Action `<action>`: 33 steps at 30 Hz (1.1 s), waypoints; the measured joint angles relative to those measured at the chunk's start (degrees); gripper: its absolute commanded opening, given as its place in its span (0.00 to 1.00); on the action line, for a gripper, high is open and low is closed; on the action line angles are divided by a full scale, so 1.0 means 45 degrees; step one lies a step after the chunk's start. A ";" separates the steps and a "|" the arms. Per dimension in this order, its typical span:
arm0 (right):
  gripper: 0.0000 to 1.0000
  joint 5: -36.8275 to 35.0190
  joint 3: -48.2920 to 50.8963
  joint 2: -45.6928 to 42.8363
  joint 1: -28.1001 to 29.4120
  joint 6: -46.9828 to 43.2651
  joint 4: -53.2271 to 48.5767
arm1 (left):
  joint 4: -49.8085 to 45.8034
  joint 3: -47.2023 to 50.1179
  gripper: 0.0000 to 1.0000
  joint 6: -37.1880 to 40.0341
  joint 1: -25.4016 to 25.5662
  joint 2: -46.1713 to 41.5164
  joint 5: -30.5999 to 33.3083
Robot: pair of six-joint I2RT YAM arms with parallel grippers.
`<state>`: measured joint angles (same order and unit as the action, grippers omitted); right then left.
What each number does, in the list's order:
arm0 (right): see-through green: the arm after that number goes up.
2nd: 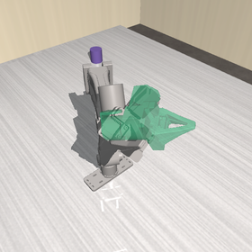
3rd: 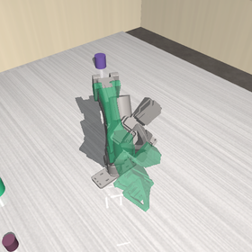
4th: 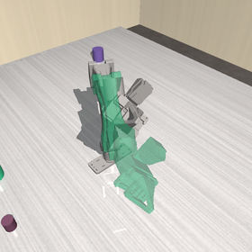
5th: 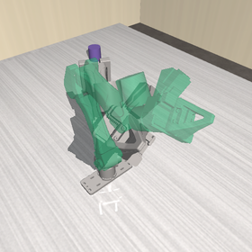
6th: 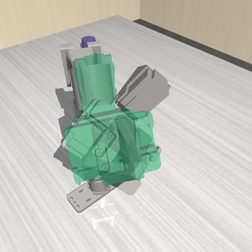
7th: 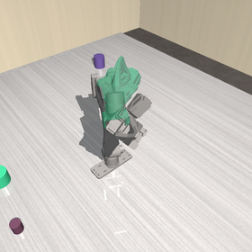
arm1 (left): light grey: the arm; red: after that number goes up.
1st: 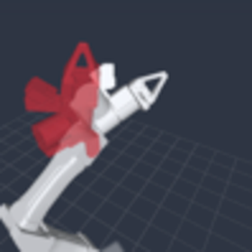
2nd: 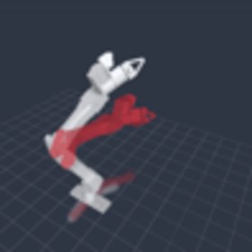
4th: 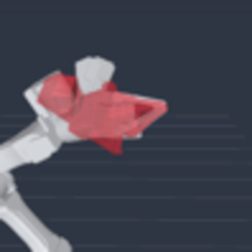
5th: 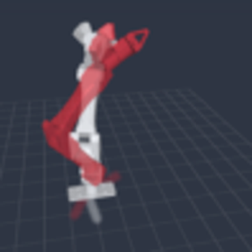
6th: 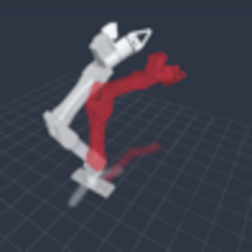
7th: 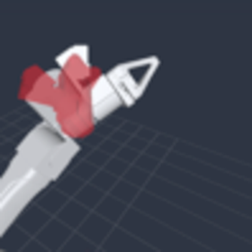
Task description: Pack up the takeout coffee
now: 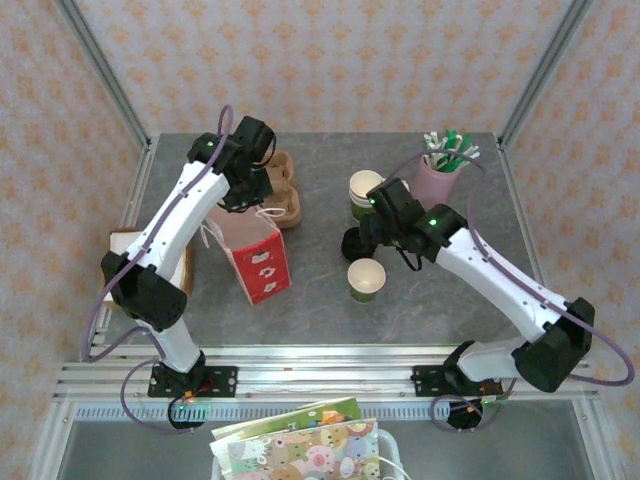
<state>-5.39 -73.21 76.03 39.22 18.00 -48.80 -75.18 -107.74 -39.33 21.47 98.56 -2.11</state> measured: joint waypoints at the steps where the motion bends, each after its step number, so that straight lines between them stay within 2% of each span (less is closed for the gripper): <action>1: 0.70 -0.0005 0.0000 0.0126 0.0000 0.0034 0.0000 | 0.0000 0.0053 0.00 0.0102 0.0000 -0.0107 -0.0073; 12: 0.70 0.0146 -0.0180 0.1263 0.0000 0.0199 0.0121 | -0.0053 0.1205 0.00 0.0777 0.0000 -0.1248 -0.0777; 14: 0.70 0.0214 -0.0233 0.1438 0.0000 0.0194 0.0194 | -0.0053 0.1321 0.04 0.0855 -0.0005 -0.1311 -0.0777; 15: 0.70 0.0282 -0.0272 0.1525 0.0000 0.0189 0.0189 | -0.0049 0.1350 0.06 0.0860 -0.0029 -0.1326 -0.0772; 21: 0.71 0.0748 -0.0607 0.2123 0.0000 0.0185 0.0199 | -0.0199 0.1268 0.39 0.1083 -0.0034 -0.1321 -0.0777; 25: 0.71 0.1093 -0.0816 0.2555 0.0000 0.0175 0.0194 | -0.0418 0.0248 0.57 0.1166 -0.0034 -0.1316 -0.0884; 33: 0.71 0.1705 -0.1481 0.3672 0.0000 0.0019 0.0117 | -0.0393 -0.2608 0.78 0.1622 -0.0034 -0.1326 -0.0903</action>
<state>2.28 -79.88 92.55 39.22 18.09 -48.27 -76.95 -119.48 -32.03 21.32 92.60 -6.17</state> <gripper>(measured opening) 0.708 0.750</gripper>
